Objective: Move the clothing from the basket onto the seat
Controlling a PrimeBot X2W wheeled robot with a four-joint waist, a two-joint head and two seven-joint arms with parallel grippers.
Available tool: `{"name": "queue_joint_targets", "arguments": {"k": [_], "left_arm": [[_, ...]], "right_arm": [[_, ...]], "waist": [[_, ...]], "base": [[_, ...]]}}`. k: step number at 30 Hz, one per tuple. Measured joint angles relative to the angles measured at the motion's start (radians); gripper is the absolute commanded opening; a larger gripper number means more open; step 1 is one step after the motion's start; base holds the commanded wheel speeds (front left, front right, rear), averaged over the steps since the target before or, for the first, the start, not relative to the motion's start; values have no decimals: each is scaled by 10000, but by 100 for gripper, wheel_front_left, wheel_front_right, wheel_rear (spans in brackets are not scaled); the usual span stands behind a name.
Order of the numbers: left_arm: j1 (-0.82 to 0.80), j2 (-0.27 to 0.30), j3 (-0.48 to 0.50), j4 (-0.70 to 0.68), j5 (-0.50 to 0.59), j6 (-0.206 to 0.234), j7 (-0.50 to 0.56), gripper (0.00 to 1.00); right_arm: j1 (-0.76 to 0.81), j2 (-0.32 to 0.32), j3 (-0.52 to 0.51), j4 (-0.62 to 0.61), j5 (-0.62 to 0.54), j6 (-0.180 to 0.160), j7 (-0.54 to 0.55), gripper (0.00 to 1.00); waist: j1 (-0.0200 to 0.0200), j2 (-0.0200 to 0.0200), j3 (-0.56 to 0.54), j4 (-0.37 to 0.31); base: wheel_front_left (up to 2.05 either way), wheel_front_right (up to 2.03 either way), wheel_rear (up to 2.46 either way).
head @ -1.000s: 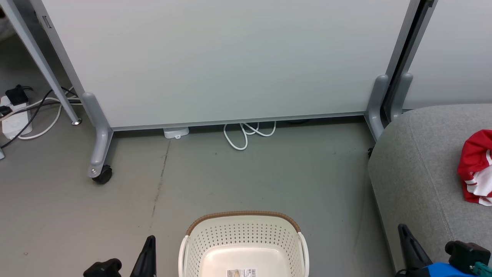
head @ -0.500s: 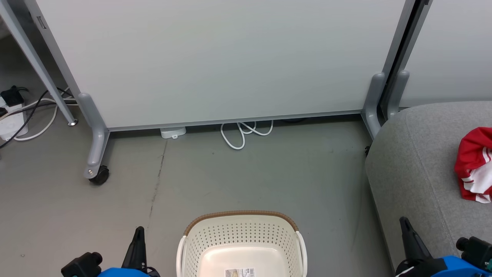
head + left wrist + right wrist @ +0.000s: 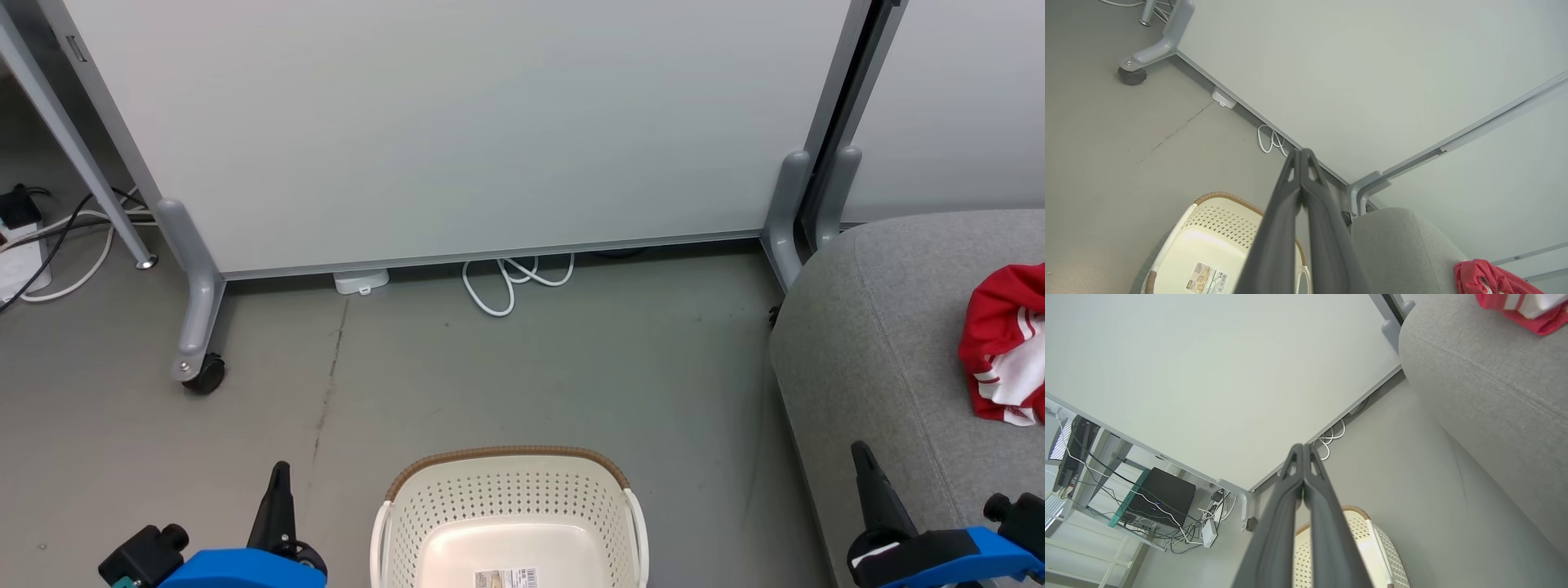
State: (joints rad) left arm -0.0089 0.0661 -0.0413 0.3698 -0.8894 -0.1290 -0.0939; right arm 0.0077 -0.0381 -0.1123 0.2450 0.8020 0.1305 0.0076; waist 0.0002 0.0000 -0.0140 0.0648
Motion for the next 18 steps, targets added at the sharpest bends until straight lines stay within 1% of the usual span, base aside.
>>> {"name": "queue_joint_targets", "arguments": {"k": [1,3,7,14,17,18], "left_arm": [[0,0,0,0,0,0,0,0],[-58,-2,61,-63,-341,0,102,0],[-131,-8,144,-130,-706,0,201,0],[-200,-19,320,-270,-1570,0,422,0],[-235,-23,355,-297,-1795,0,500,0],[-274,-29,397,-337,-2000,0,552,0]], "right_arm": [[0,0,0,0,0,0,0,0],[-16,-2,0,0,405,0,21,0],[-56,-6,0,0,767,0,94,0],[-249,-12,-4,0,1772,-2,228,0],[-253,-15,-2,0,1979,-2,268,0],[-266,-17,-2,0,2232,-2,280,0]], "waist": [[0,0,0,0],[0,0,6,-22],[0,0,12,-45],[-1,0,28,-105],[-1,0,32,-120],[-1,0,36,-136]], "base": [[0,0,0],[0,0,0],[0,0,0],[0,0,0],[0,0,0],[0,0,0]]}}
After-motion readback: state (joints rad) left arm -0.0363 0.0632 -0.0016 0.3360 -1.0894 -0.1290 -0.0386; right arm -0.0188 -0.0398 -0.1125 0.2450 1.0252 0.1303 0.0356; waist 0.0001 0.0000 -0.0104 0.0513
